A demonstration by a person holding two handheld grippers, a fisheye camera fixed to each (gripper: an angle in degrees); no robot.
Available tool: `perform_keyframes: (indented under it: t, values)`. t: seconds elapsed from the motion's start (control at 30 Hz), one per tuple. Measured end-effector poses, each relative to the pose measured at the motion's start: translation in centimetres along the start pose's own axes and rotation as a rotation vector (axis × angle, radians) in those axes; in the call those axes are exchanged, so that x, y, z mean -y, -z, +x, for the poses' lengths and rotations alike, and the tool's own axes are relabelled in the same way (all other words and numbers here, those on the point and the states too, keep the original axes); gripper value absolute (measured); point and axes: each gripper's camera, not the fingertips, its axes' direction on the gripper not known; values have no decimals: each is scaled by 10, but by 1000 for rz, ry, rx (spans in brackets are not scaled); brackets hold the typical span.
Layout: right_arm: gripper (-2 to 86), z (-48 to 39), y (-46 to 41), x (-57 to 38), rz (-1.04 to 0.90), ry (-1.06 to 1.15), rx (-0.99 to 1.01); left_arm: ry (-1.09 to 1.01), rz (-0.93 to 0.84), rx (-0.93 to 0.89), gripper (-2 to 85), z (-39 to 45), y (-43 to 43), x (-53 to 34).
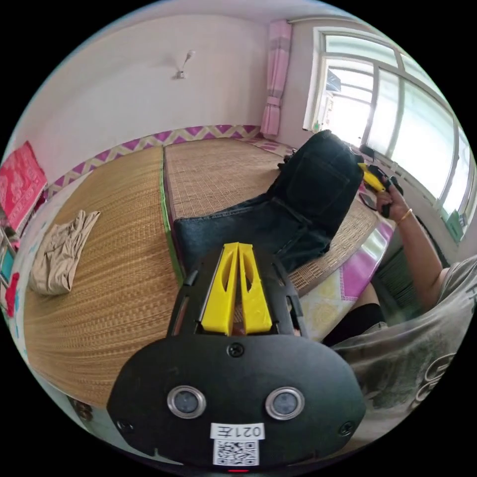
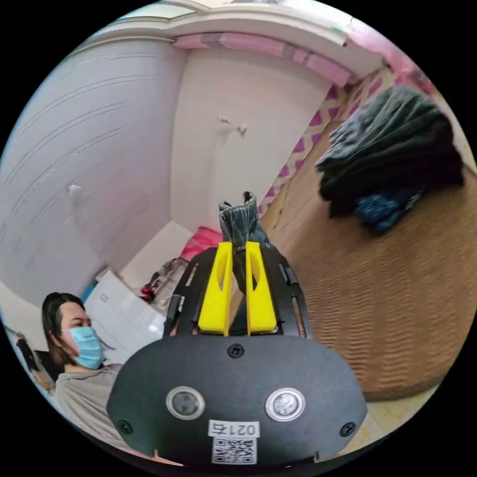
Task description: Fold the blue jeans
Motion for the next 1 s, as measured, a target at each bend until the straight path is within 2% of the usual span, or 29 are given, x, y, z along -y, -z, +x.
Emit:
perform_keyframes:
  t: [0.1,0.17,0.23,0.3,0.43,0.5,0.53,0.6,0.67,0.8,1.0]
  values:
    - [71,40,43,12,-78,-20,-378,-61,-56,-30,-10,30,-29,27]
    - [71,74,56,4,-124,-136,-500,-84,-105,-46,-10,53,-54,45]
    - [58,60,57,-11,-106,-82,-587,-106,-134,-39,-10,73,-68,56]
    - [42,4,24,-31,-93,92,-737,-124,-142,-31,-10,93,-76,66]
    - [4,-92,-63,-64,-101,469,-808,-186,-141,-54,-9,148,-89,96]
    - [-4,-122,-140,-72,-265,614,-846,-231,-140,-72,-9,176,-99,111]
    - [-5,-124,-160,-74,-316,633,-862,-257,-139,-72,-7,197,-108,122]
    - [-6,-110,-230,-83,-584,646,-961,-301,-124,-77,-4,229,-122,137]
    - [-6,-97,-261,-92,-692,645,-1033,-353,-133,-93,12,274,-146,155]
    - [-6,-108,-277,-100,-696,650,-1044,-397,-203,-141,65,338,-188,174]
    - [-6,-115,-273,-106,-664,616,-991,-456,-267,2,114,406,-246,168]
